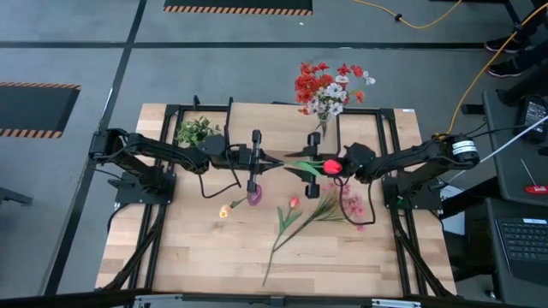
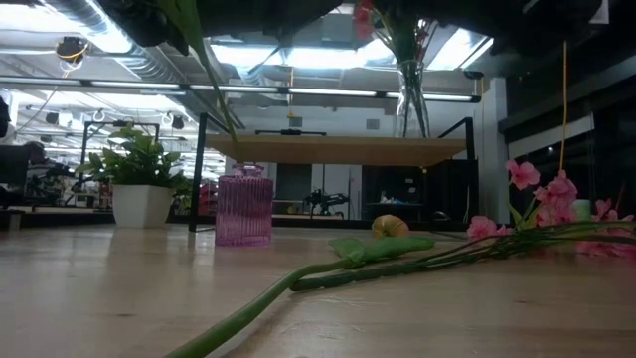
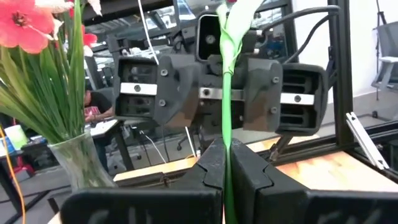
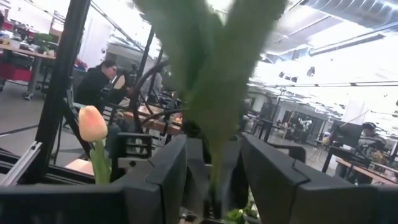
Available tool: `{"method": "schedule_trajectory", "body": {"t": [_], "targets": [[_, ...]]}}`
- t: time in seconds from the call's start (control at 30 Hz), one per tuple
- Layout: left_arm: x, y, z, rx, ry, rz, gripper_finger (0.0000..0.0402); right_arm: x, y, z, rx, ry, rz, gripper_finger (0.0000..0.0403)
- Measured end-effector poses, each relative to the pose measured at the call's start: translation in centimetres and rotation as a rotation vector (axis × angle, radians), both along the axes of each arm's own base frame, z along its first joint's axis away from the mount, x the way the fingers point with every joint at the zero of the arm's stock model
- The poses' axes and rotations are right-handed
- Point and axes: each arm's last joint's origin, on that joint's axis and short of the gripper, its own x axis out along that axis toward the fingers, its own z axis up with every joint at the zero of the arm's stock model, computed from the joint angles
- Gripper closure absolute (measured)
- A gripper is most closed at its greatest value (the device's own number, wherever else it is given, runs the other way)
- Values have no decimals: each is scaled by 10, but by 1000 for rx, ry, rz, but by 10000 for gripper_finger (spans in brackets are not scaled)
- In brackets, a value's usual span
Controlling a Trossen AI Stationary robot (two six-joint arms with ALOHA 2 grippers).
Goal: Pick and place flowers into a vace then onto a shelf
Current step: Put the red flower into the purple vase
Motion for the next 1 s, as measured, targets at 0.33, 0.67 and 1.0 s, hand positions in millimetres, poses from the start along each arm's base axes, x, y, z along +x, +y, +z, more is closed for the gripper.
{"method": "schedule_trajectory", "body": {"t": [0.33, 0.67, 1.0], "targets": [[0, 0, -1, -2, 7, 15, 398, 1, 0, 1, -6, -4, 1, 277], [1, 0, -5, -8, 54, 34, 390, 1, 1, 3, -21, -22, 57, 392], [1, 0, -10, -20, 108, 43, 336, 2, 0, 0, -20, 12, 62, 400]]}}
